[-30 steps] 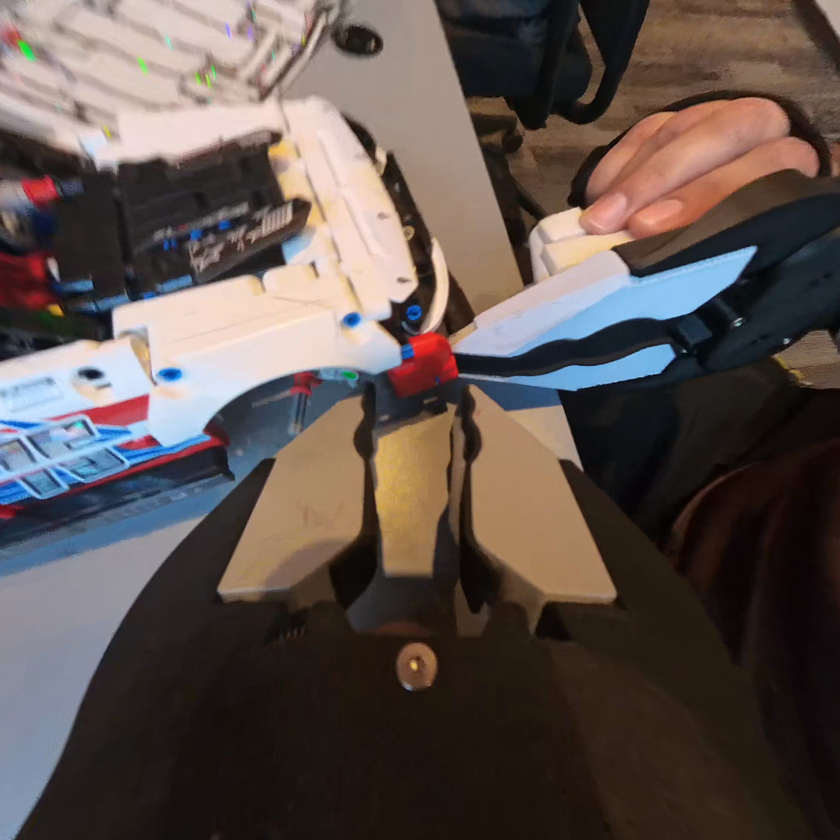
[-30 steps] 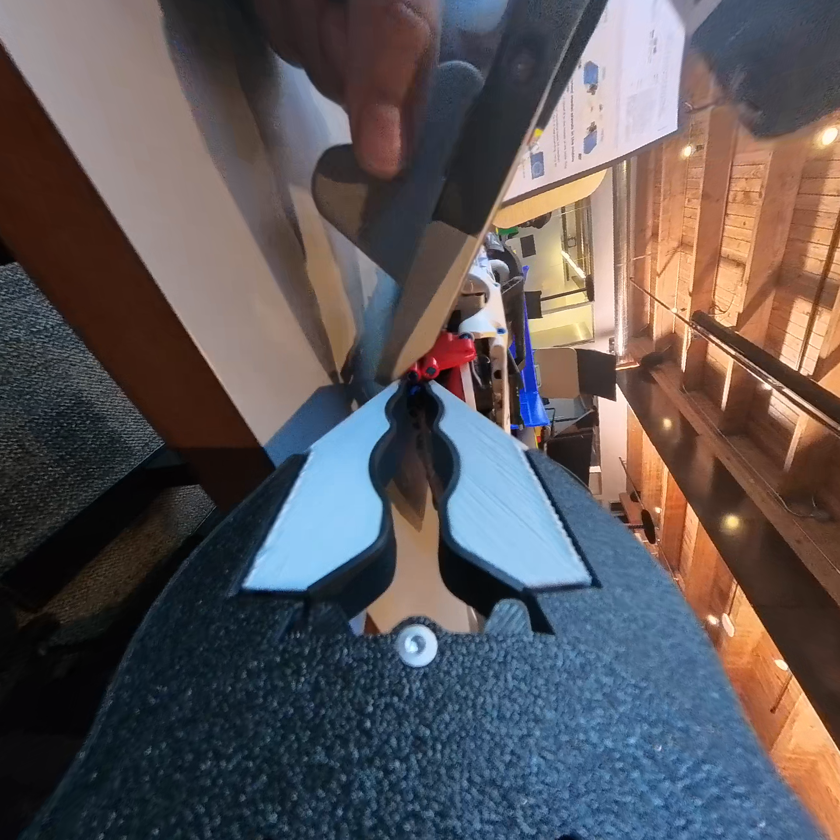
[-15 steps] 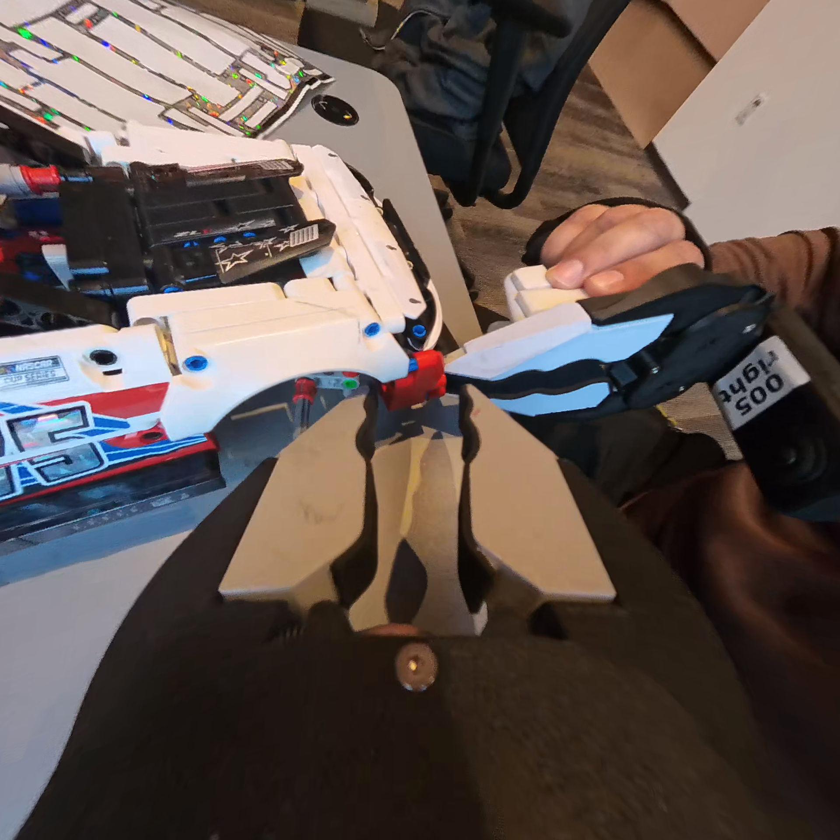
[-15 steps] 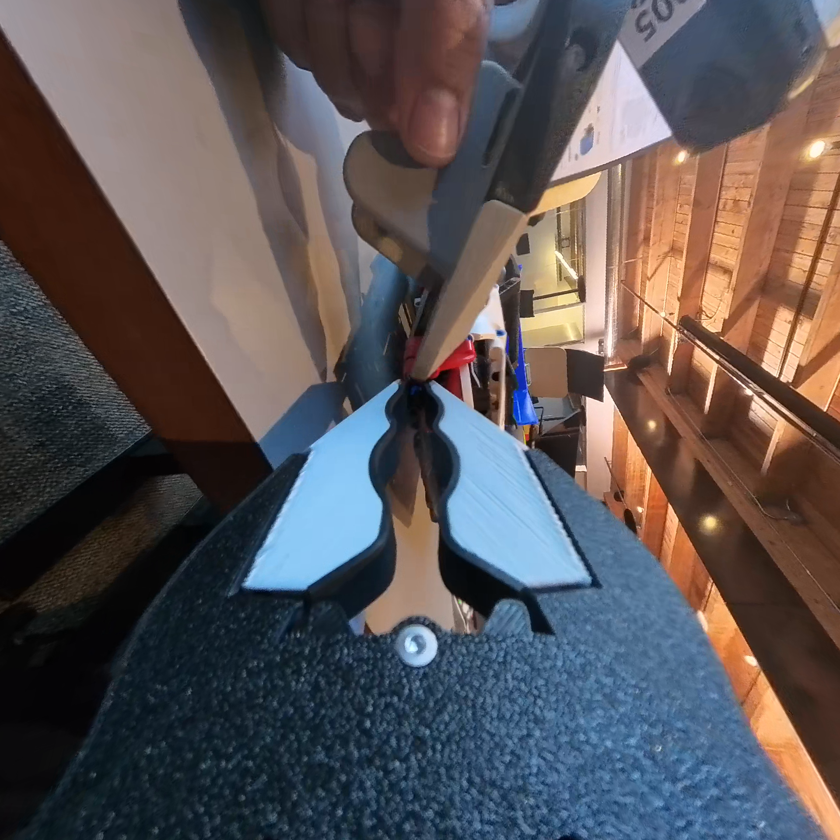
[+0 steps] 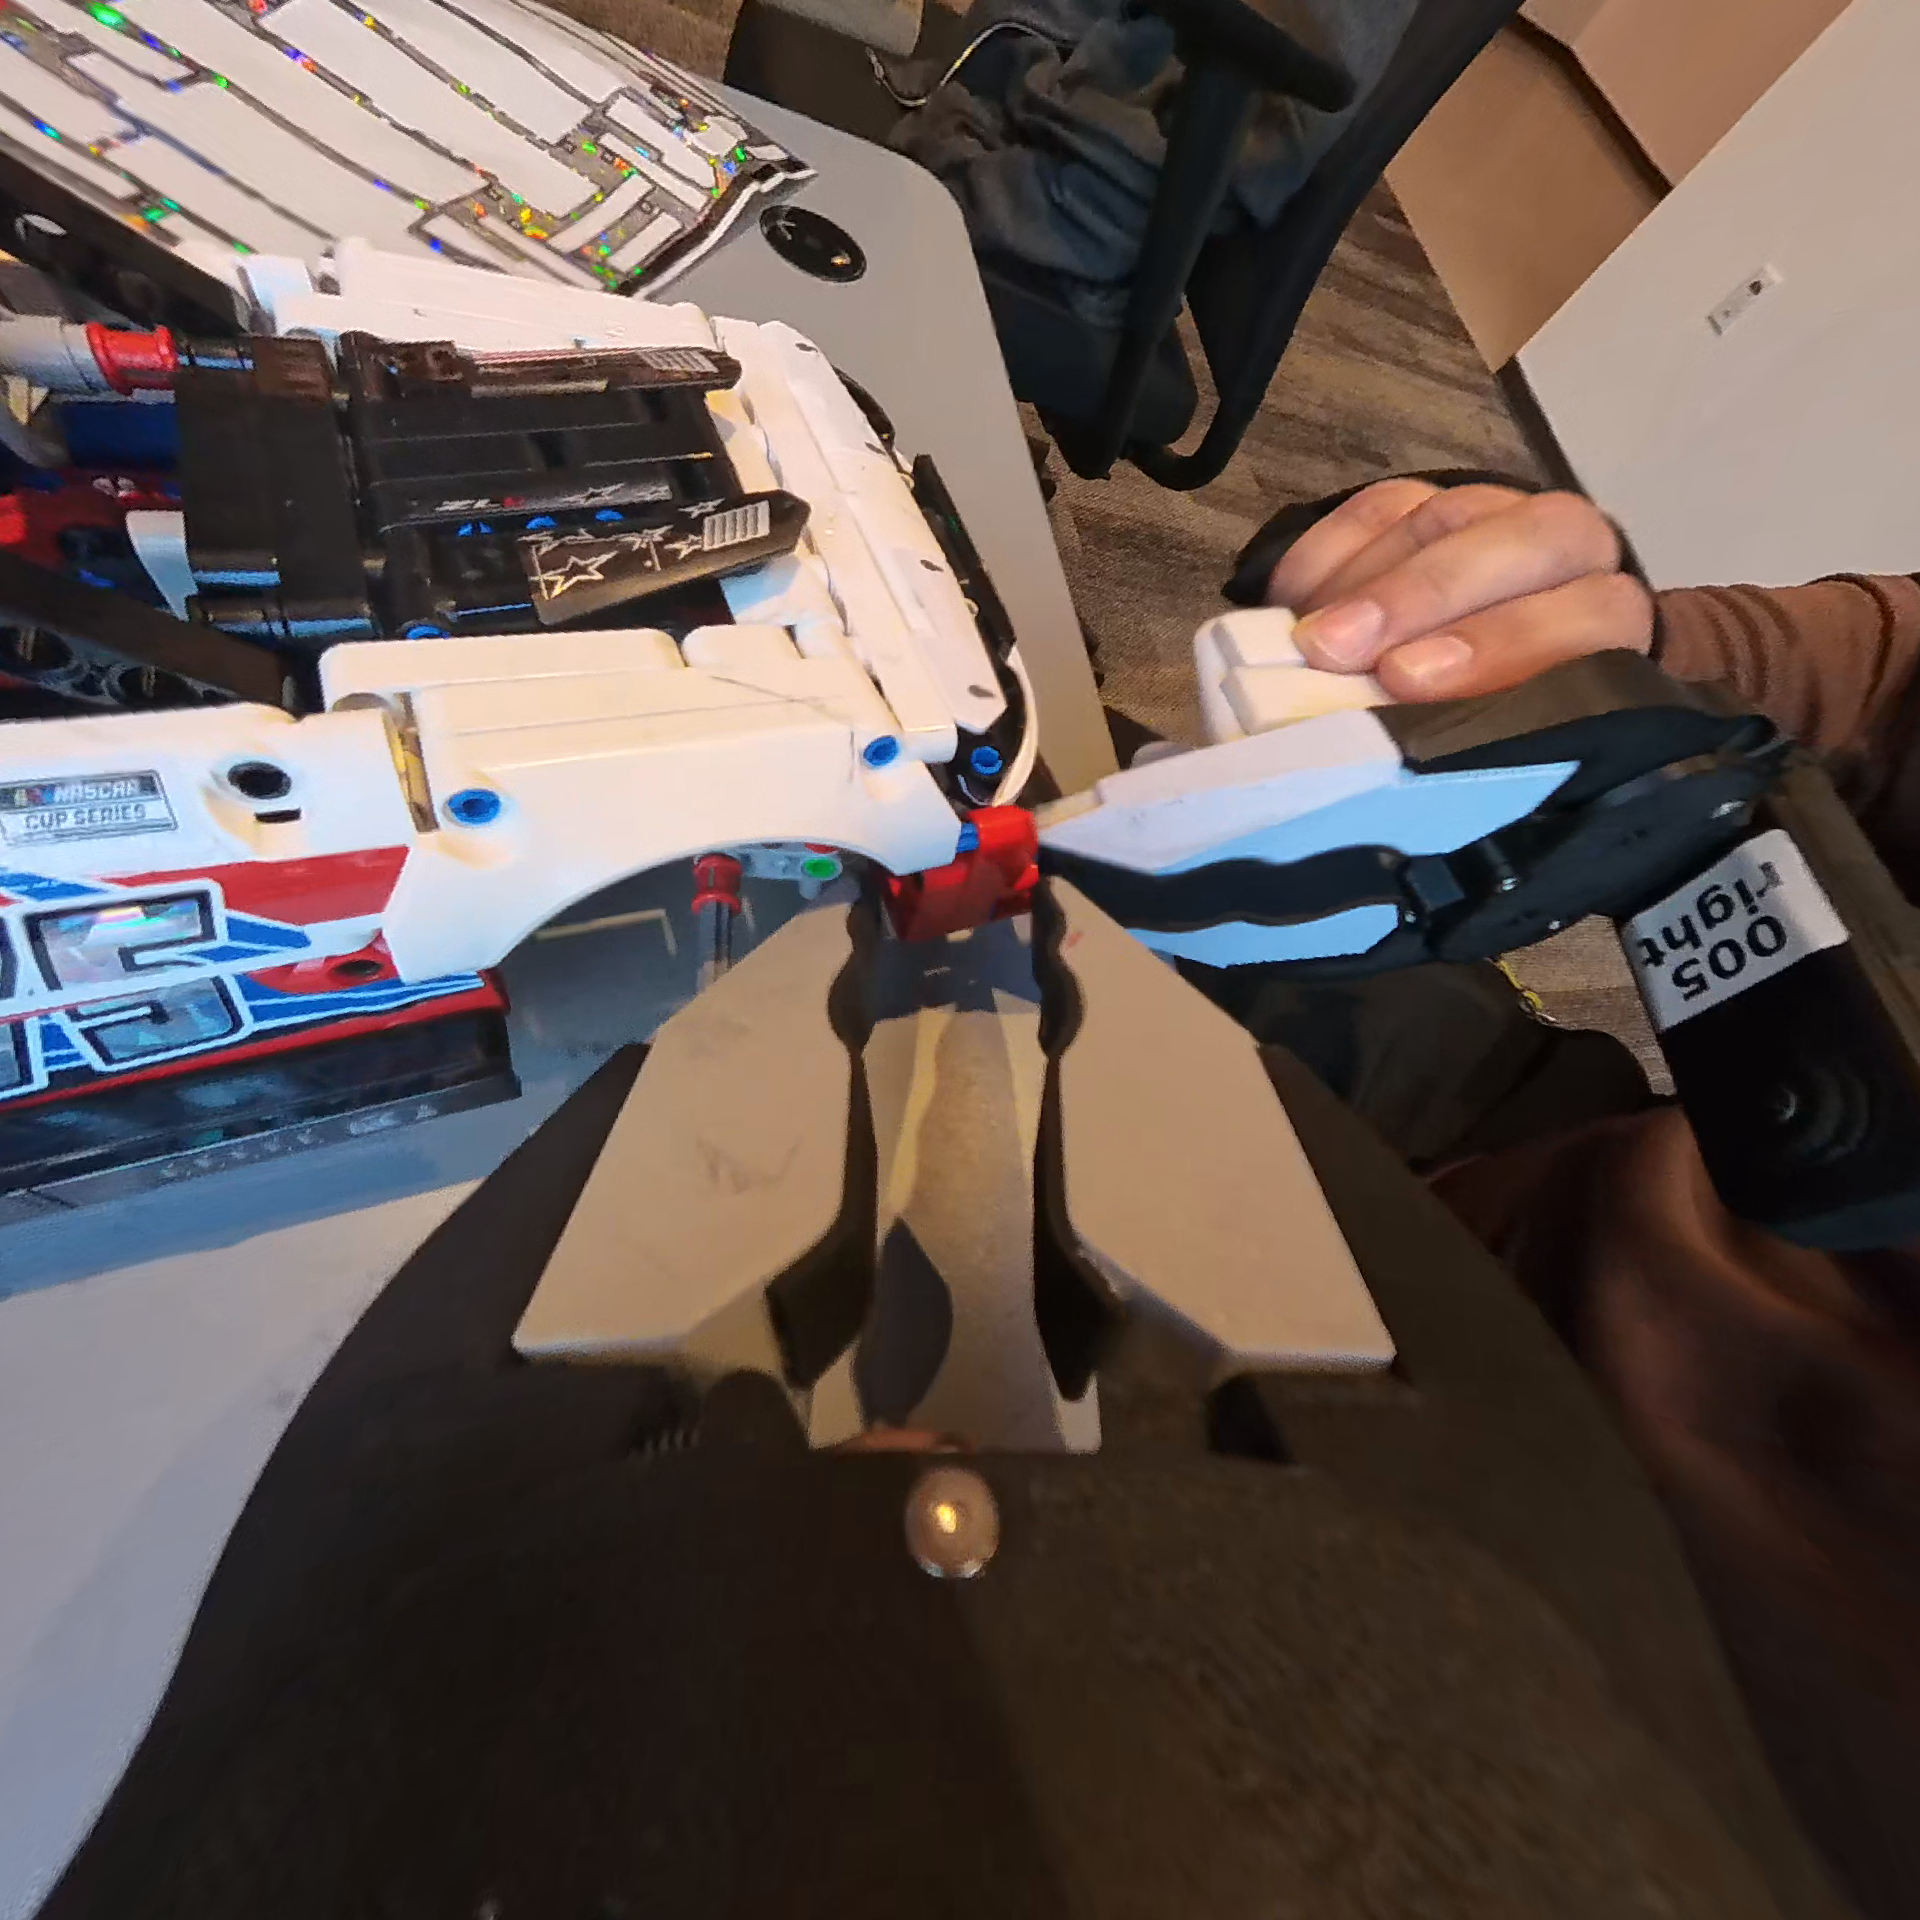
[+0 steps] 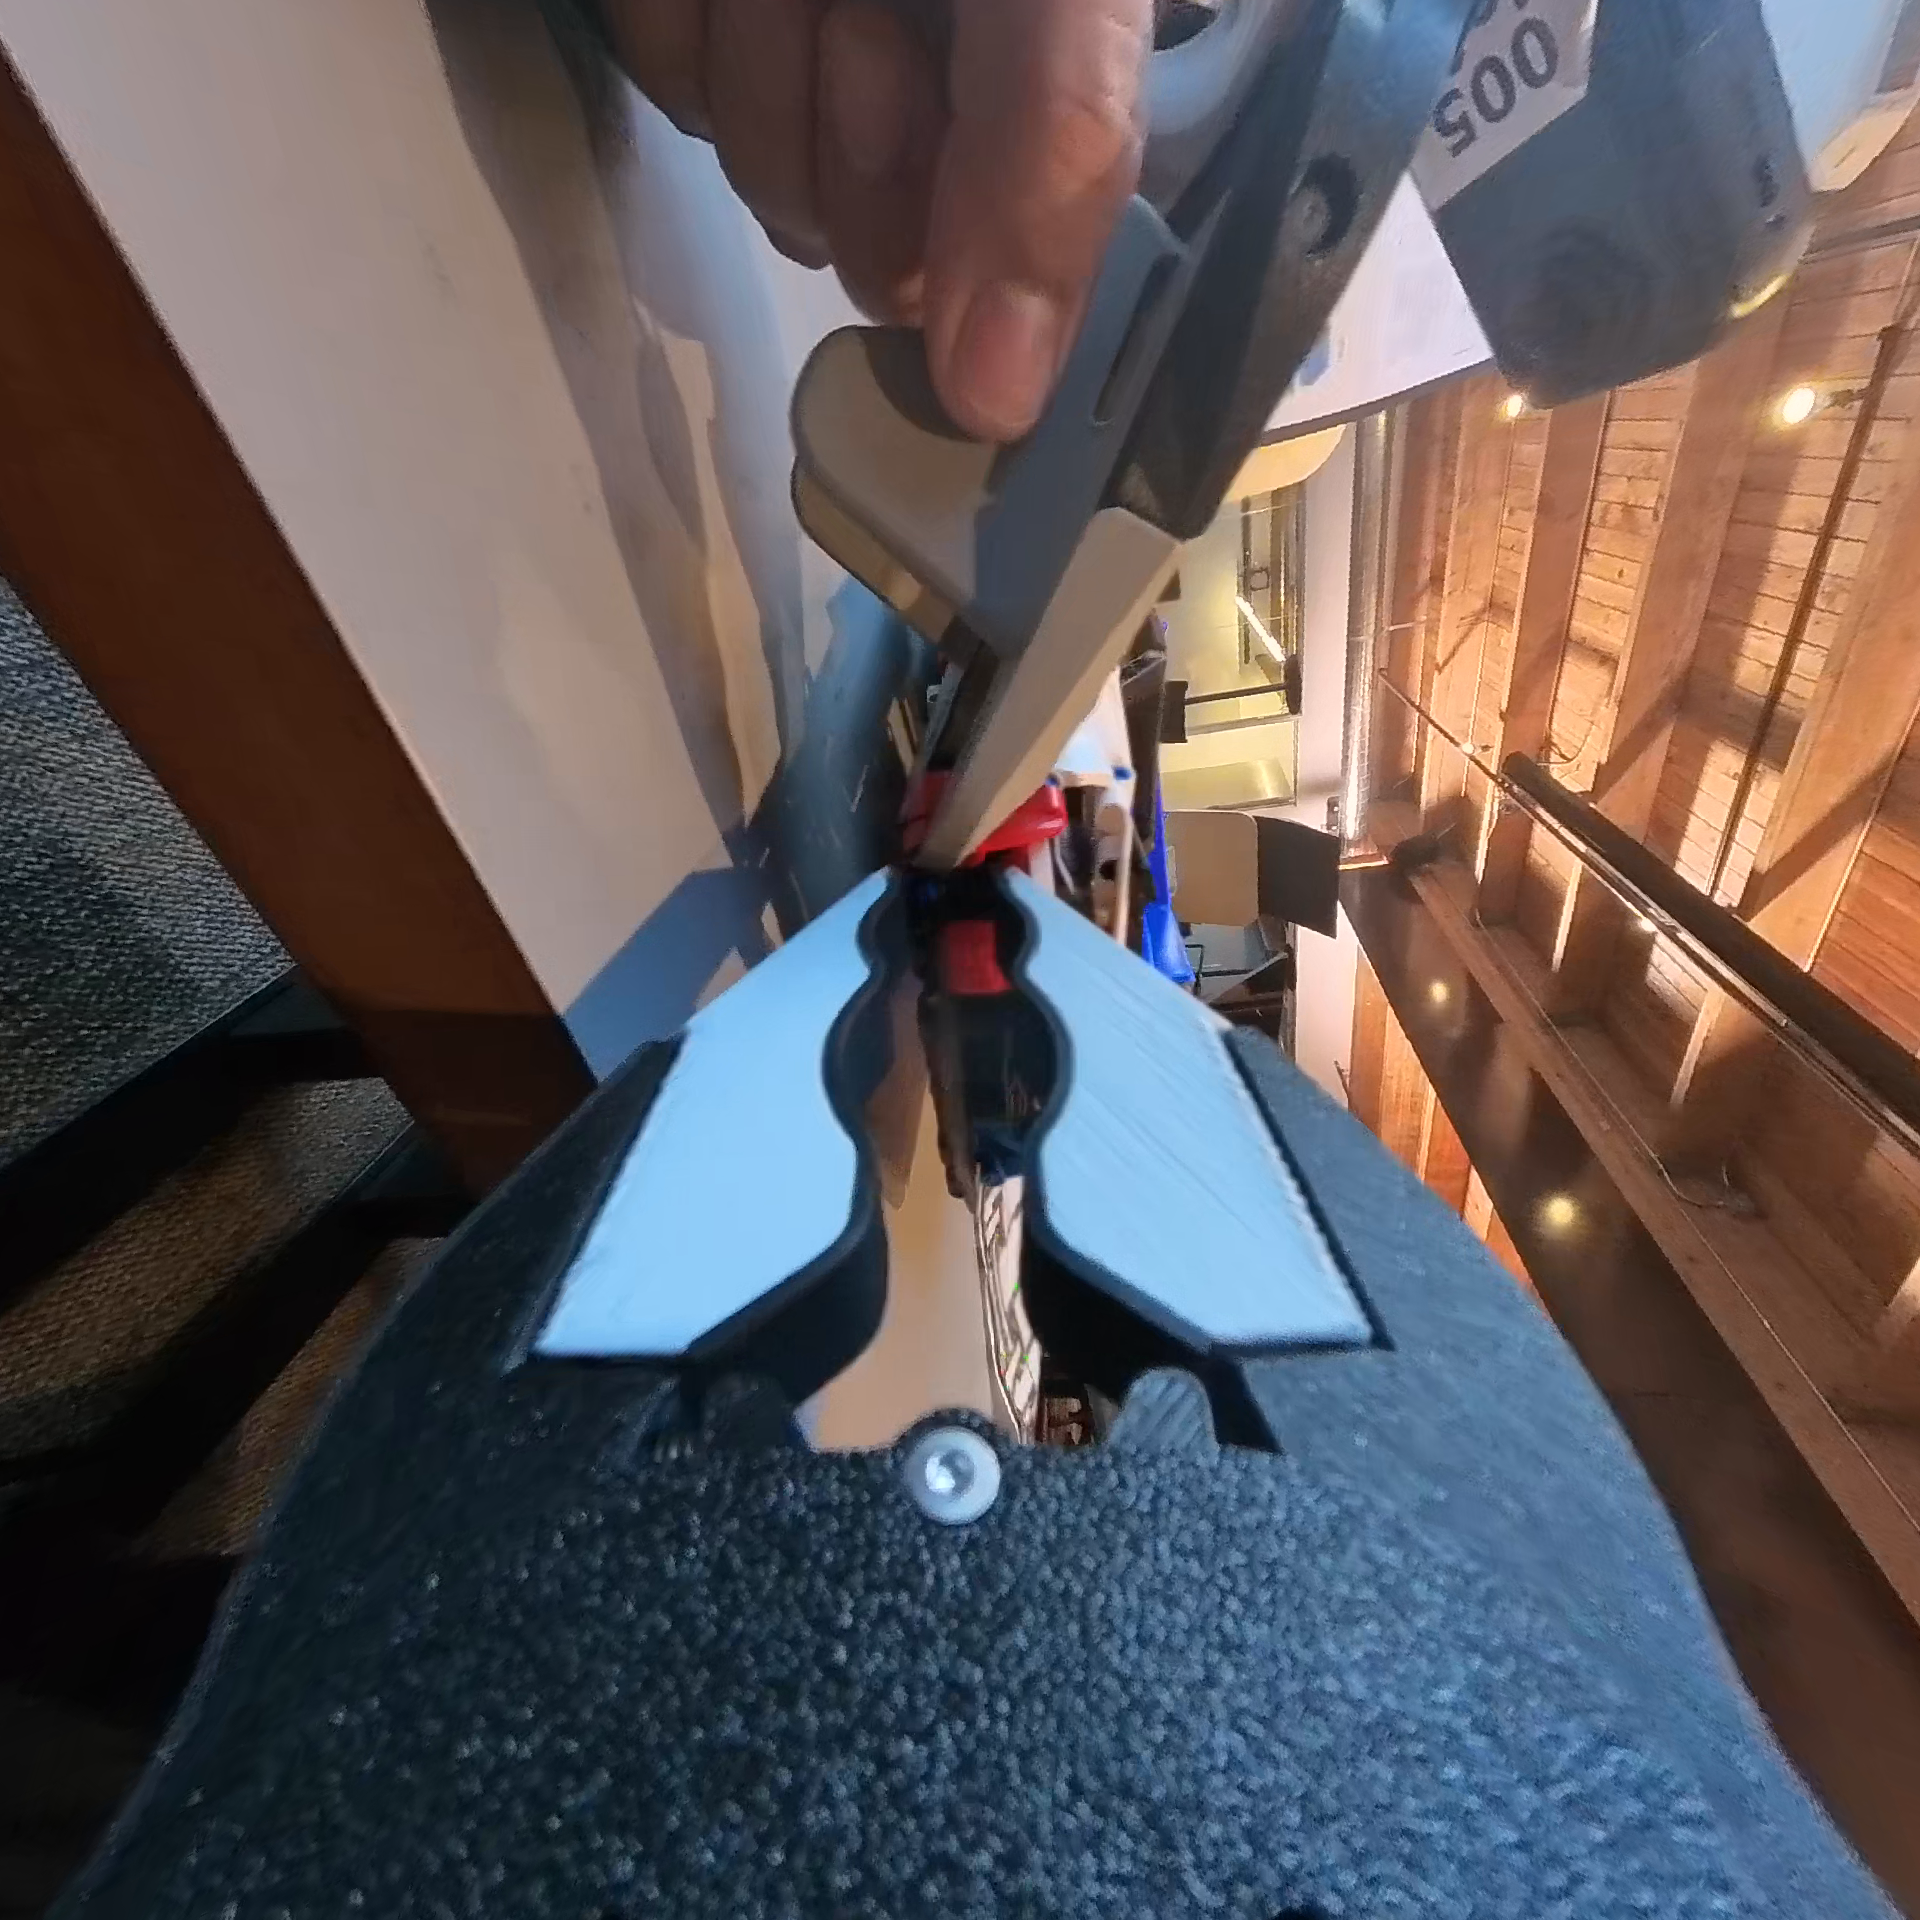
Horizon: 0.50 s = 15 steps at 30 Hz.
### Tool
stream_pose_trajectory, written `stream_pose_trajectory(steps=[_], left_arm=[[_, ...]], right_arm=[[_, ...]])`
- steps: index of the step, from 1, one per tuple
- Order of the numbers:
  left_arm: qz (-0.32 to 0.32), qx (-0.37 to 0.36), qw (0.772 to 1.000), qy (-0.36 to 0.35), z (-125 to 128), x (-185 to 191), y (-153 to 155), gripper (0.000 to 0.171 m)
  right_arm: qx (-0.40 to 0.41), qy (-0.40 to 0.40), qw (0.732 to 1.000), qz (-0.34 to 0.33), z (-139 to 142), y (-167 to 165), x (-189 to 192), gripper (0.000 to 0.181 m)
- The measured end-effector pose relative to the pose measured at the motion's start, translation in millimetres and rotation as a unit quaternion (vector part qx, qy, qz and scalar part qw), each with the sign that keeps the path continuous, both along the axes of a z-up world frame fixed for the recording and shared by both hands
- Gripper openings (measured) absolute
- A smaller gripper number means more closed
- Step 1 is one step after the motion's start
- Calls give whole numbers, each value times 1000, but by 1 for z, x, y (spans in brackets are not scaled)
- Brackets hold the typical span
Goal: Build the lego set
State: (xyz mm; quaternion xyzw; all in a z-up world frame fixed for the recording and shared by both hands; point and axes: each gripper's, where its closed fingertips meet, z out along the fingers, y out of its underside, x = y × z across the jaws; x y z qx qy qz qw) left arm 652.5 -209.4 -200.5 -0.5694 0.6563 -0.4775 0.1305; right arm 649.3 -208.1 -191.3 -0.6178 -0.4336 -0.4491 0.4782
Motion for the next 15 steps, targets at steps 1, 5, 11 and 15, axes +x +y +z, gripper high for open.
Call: stream_pose_trajectory(steps=[1, 5, 11, 15], left_arm=[[1, 3, 1000, 2, -2, 0, 0, 27], [4, 9, 1000, 5, -3, 0, 0, 26], [4, 8, 1000, 7, -5, -1, 0, 26], [6, 6, 1000, 7, -4, -2, 1, 26]], right_arm=[[2, 4, 1000, 1, 1, -1, 0, 19], [13, 12, 1000, 15, 7, -15, -2, 22], [-2, 4, 1000, 13, -5, -16, 3, 14], [3, 0, 1000, 21, -7, -13, 2, 8]])
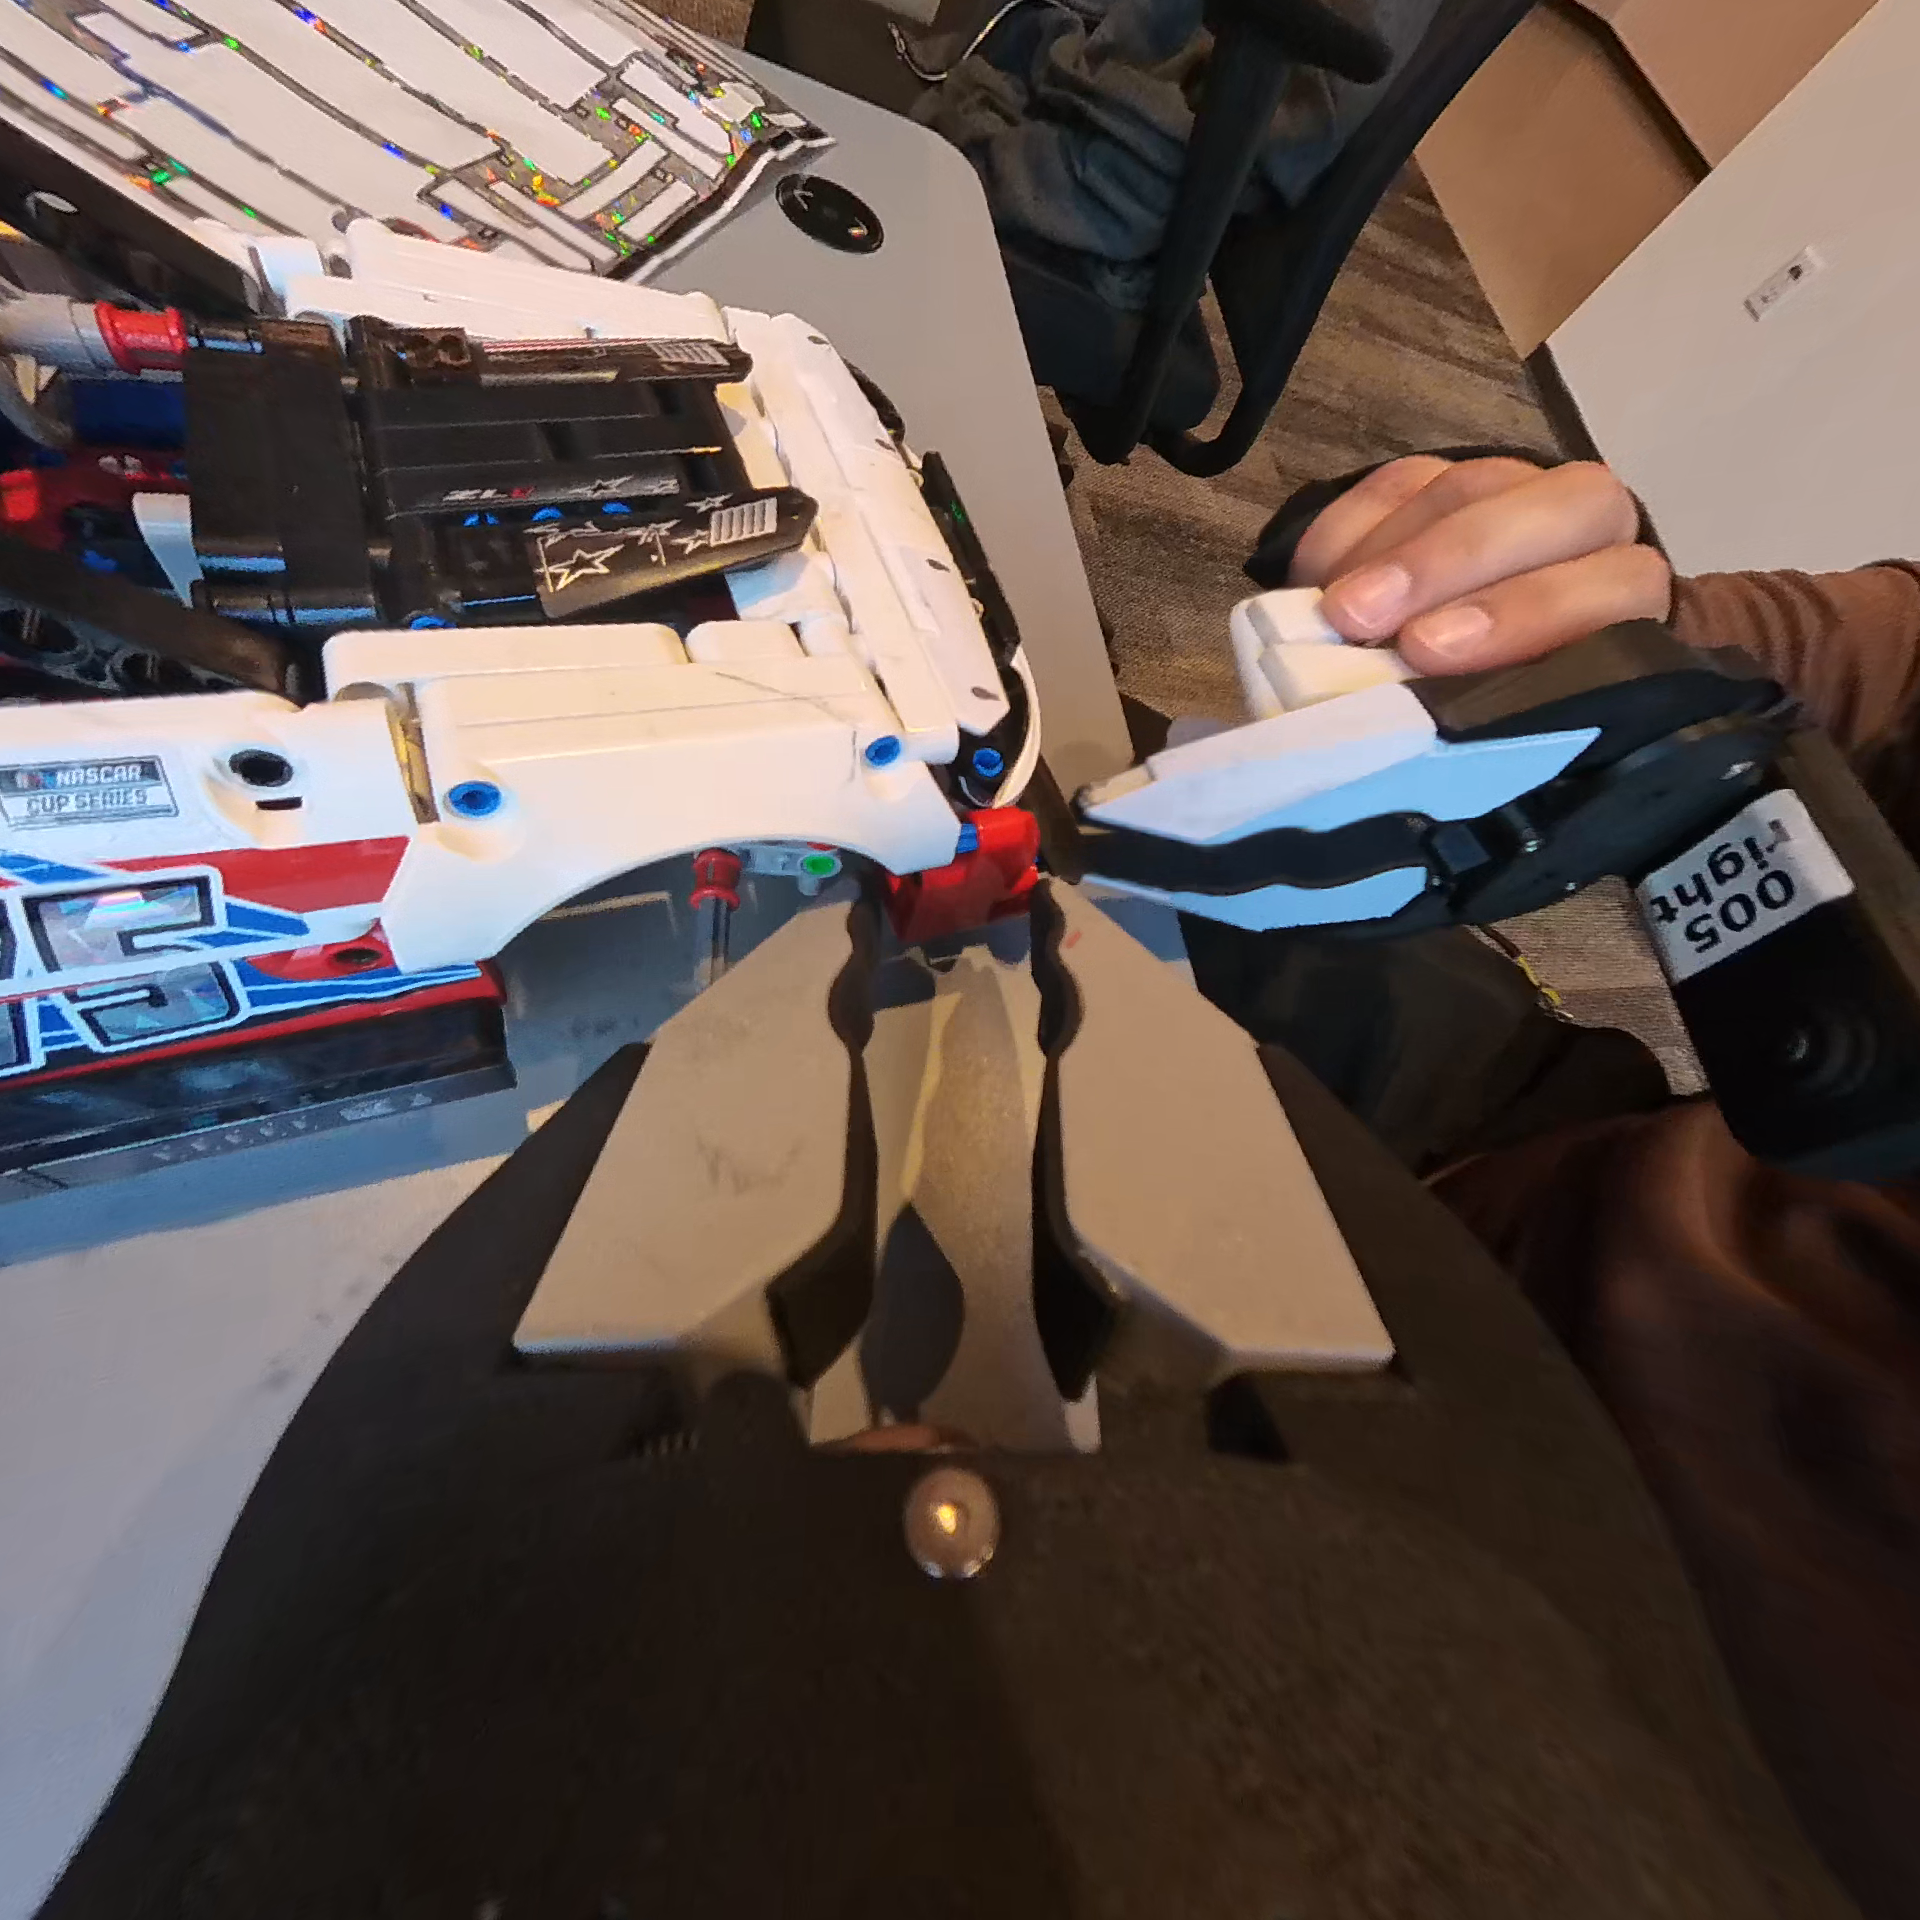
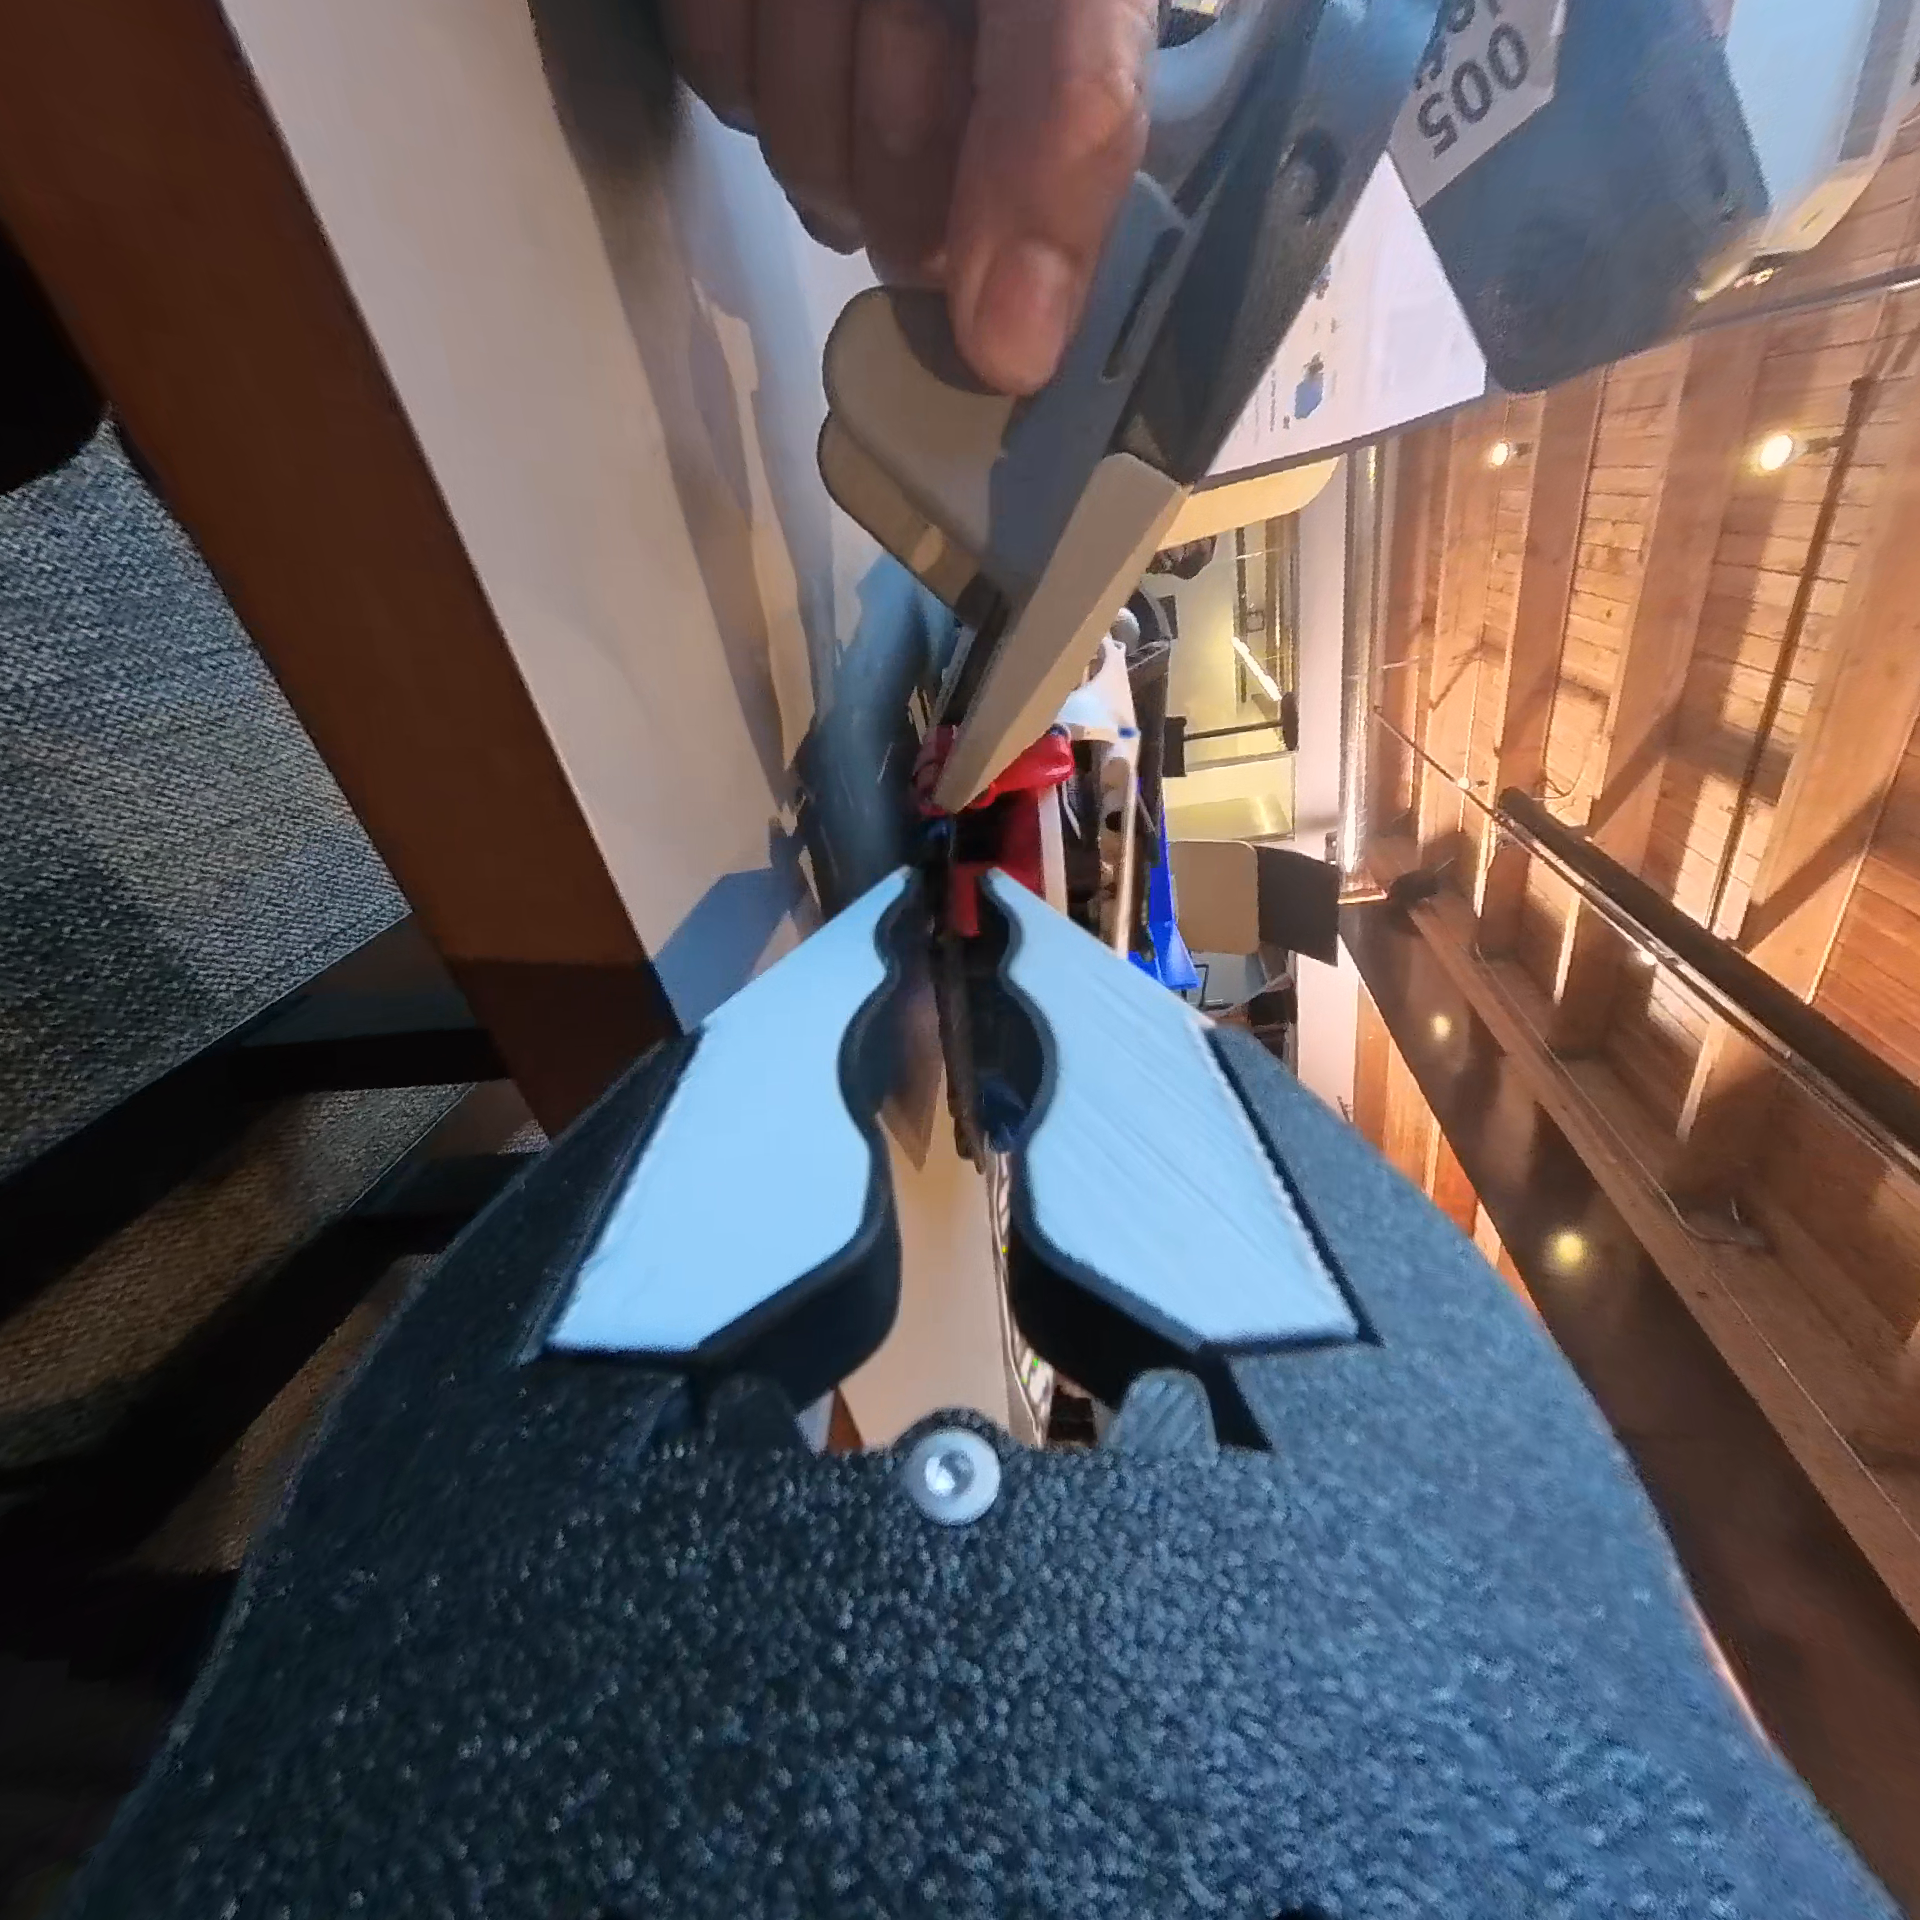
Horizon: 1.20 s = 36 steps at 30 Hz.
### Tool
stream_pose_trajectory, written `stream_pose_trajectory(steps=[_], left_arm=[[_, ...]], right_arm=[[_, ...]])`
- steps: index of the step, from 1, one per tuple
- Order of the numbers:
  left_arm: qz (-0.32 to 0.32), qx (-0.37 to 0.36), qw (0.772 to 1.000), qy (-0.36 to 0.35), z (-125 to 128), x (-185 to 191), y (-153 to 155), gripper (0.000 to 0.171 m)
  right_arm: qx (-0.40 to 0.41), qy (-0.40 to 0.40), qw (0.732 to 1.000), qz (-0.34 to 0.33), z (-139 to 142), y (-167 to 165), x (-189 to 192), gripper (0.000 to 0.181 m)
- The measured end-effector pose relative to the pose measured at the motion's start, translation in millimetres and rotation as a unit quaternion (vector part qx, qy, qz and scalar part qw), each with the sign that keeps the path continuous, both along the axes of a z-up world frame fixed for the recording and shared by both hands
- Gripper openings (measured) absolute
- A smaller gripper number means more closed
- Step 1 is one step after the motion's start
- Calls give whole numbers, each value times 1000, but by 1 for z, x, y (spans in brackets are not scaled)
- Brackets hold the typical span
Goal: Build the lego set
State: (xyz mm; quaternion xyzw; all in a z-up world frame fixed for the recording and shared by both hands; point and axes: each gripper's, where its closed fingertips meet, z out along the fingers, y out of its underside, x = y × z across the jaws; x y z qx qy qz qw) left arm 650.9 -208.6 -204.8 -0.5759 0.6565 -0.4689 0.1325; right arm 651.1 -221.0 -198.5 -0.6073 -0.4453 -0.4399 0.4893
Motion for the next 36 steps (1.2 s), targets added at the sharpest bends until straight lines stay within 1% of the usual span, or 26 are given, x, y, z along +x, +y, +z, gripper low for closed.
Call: stream_pose_trajectory(steps=[1, 4, 8, 13, 17, 20, 22, 25, 28, 30, 34, 36], left_arm=[[2, 0, 1000, 0, 0, 0, 1, 26], [6, -6, 1000, 3, 0, 0, 3, 26], [3, 19, 1000, 17, -7, -1, 4, 26], [1, 41, 999, 36, -15, -3, 3, 26], [-1, 40, 998, 44, -17, -4, 3, 26], [-3, 25, 998, 52, -17, -5, 3, 25], [-2, 1, 998, 56, -16, -4, 4, 26], [8, -4, 999, 48, -13, -4, 7, 26], [20, -11, 999, 41, -11, -3, 10, 26], [22, -2, 999, 37, -11, -3, 10, 26], [20, -2, 999, 36, -11, -2, 12, 26], [20, -18, 999, 39, -11, -1, 14, 26]], right_arm=[[1, -3, 1000, 1, -1, 1, 0, 3], [1, -16, 1000, 3, -4, 3, 0, 3], [-11, -23, 1000, 4, -11, 3, -1, 2], [-36, 5, 999, 9, -15, 4, -2, 0], [-47, 7, 999, 15, -17, 4, -3, 0], [-61, 4, 998, 23, -18, 4, -4, 0], [-56, -14, 998, 26, -17, 6, -4, 0], [-42, -24, 999, 20, -15, 9, -5, 0], [-36, -10, 999, 16, -14, 11, -4, 0], [-34, -1, 999, 13, -14, 11, -4, 0], [-43, 39, 998, 2, -15, 13, -2, 1], [-54, 37, 998, 7, -16, 13, -4, 1]])
